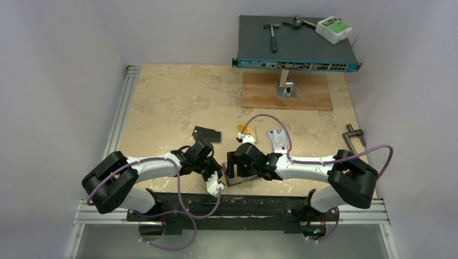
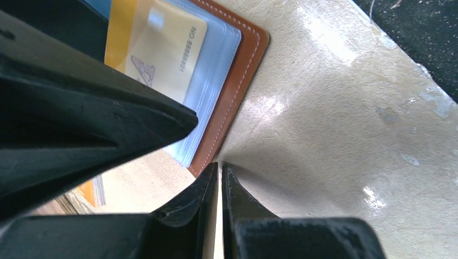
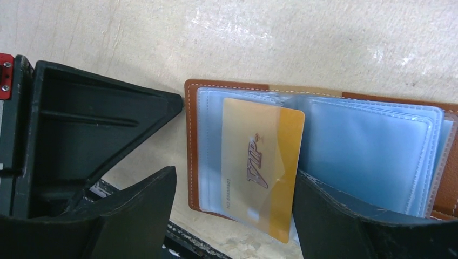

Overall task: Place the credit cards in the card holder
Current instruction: Insert the credit card into the card holder, then pick up the credit card from the center of the board.

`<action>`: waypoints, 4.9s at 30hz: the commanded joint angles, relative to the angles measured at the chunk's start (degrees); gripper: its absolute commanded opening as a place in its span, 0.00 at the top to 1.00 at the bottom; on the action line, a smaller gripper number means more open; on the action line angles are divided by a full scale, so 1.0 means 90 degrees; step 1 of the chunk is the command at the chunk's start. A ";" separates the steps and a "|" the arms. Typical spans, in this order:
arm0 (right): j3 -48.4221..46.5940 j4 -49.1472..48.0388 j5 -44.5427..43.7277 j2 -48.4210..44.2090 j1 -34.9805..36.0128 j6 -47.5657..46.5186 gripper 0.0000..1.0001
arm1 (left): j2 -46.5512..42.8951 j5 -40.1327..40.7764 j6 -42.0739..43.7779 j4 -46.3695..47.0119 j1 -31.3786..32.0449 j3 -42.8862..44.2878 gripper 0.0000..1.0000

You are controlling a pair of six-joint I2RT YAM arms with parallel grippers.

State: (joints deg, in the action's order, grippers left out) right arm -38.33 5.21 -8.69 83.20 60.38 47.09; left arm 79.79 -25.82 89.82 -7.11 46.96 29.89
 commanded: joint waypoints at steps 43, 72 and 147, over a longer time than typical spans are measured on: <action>0.0673 -0.1346 0.1354 -0.0487 -0.1125 0.0220 0.23 | -0.0096 -0.0414 -0.0291 0.0211 0.0121 0.0237 0.91; 0.0003 -0.1017 0.1468 -0.0066 -0.0588 -0.0349 0.22 | 0.0000 -0.0262 -0.0442 0.0682 0.0319 -0.0222 0.91; 0.0263 -0.0477 0.1404 -0.0172 -0.5966 -0.1319 0.22 | 0.3792 0.1165 -0.6085 -0.5936 0.0095 0.8432 0.58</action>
State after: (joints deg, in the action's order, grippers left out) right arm -35.03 3.90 2.26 80.01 6.79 35.48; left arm 114.10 -13.93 39.18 -60.42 48.14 102.76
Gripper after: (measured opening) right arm 0.827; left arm 0.415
